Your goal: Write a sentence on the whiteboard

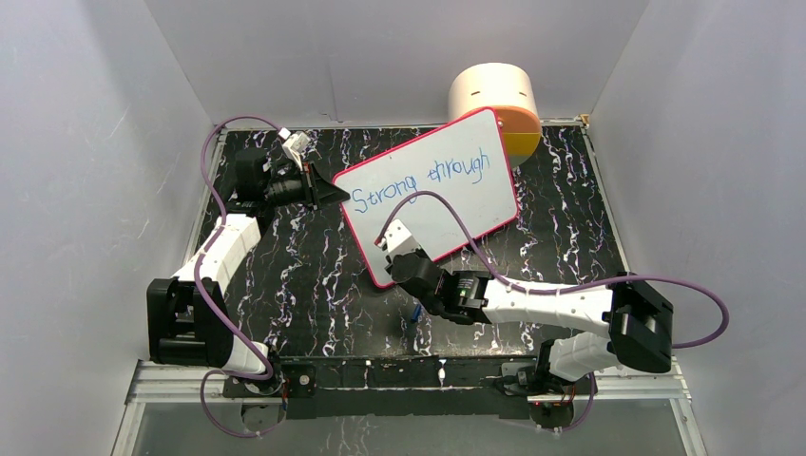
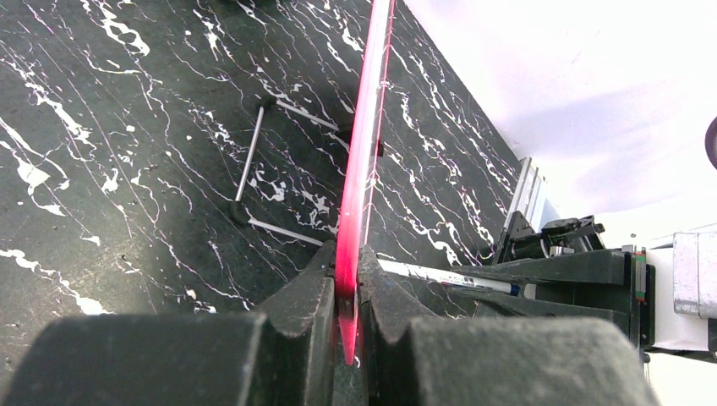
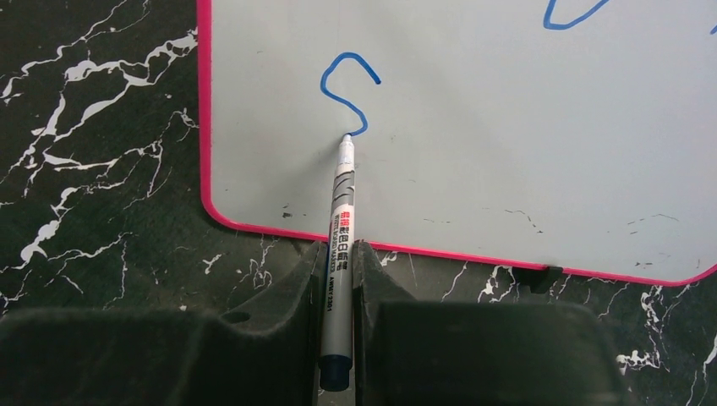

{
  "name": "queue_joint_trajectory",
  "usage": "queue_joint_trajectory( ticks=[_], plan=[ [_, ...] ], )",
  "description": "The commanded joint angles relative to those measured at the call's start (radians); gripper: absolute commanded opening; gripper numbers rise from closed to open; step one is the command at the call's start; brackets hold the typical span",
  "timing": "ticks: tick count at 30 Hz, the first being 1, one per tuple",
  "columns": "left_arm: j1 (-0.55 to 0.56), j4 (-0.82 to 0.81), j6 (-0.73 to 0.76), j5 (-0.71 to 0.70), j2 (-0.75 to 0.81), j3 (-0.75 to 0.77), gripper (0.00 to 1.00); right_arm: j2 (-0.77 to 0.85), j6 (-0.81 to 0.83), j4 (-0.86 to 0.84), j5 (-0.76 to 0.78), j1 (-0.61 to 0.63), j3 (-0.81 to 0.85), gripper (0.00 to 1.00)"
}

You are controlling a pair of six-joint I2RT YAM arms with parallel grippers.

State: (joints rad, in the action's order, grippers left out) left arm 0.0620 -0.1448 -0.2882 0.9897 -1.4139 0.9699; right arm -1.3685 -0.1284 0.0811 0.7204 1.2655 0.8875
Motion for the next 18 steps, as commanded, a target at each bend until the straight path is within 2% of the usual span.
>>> queue_joint_trajectory(
  ticks=[1,11,18],
  plan=[
    [-0.005,0.06,0.027,-0.048,0.009,0.005,0.0,-0.022,-0.011,-0.048,-0.06,0.006,0.031,0.0],
    [-0.005,0.067,0.031,-0.053,0.009,0.008,0.0,0.036,-0.011,-0.171,-0.061,0.007,0.003,0.0],
    [-0.005,0.072,0.035,-0.063,0.01,0.004,0.0,0.13,-0.018,-0.16,-0.041,0.007,-0.055,0.0]
  ],
)
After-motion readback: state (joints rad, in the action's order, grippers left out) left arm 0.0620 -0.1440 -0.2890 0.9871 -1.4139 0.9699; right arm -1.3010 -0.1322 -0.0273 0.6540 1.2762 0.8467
